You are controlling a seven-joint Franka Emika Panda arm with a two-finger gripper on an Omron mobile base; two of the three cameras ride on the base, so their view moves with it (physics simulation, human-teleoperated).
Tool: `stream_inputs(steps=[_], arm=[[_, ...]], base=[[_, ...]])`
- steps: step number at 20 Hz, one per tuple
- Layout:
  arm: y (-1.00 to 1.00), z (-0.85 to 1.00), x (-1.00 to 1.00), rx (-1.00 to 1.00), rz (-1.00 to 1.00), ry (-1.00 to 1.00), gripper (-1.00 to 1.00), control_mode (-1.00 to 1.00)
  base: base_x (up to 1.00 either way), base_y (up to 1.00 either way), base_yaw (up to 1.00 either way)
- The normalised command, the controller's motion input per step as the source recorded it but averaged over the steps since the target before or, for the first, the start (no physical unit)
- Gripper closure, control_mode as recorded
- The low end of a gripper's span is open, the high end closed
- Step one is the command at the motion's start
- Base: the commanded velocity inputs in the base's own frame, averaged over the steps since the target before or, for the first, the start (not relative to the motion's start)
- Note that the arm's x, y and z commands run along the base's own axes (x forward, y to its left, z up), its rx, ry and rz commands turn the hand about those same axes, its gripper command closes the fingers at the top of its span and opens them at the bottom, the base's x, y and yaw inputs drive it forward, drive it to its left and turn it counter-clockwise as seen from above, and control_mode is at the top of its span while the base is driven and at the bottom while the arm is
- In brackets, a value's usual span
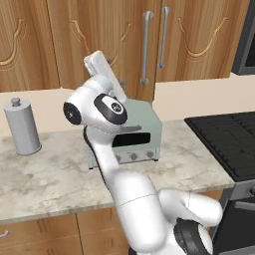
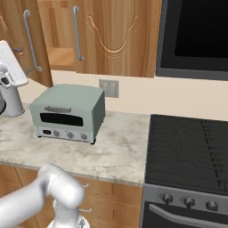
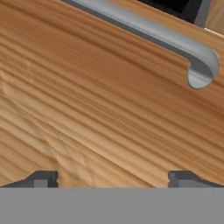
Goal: Pick the orange from the counter and place it in the cabinet. Then close the cabinet.
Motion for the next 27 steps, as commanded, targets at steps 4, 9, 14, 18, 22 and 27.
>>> stream_inputs(steps=[4,9,14,18,22,27], arm=[[-0.99,0.04,1.0,0.08,0.35,0.0,-1.0,-1.0],[-0.9,0.0,1.0,0.07,0.37,0.0,-1.0,-1.0],[-0.8,0.0,1.0,0.06,0.39,0.0,-1.0,-1.0],[-0.57,0.0,0.9,0.03,0.34,0.0,-1.0,-1.0],[-0.48,0.0,0.77,0.02,0.31,0.01,-1.0,-1.0],[-0.29,0.06,-0.06,0.0,0.24,0.0,-1.0,-1.0]], base=[[0.0,0.0,0.0],[0.0,0.0,0.0],[0.0,0.0,0.0],[0.0,0.0,0.0],[0.0,0.0,0.0],[0.0,0.0,0.0]])
